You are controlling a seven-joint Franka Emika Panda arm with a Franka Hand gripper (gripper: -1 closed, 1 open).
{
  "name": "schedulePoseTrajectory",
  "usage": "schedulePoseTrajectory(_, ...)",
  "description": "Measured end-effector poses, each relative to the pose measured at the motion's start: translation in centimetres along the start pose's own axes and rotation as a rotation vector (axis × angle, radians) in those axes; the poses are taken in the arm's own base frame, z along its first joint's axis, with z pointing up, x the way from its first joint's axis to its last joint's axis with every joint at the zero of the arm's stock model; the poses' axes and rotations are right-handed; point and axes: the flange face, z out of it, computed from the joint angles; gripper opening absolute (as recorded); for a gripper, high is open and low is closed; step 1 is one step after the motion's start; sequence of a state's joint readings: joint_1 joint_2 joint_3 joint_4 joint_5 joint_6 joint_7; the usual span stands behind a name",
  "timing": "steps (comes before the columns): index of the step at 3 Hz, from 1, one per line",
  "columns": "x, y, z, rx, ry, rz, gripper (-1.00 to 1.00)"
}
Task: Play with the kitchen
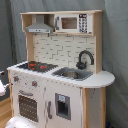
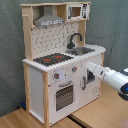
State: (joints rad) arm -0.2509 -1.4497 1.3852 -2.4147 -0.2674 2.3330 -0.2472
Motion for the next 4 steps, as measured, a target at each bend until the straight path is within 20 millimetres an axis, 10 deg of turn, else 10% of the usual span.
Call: schedulePoseTrajectory(4, -2.7, 8.1, 5.6, 0.093, -0.253, 0.425, 1.00)
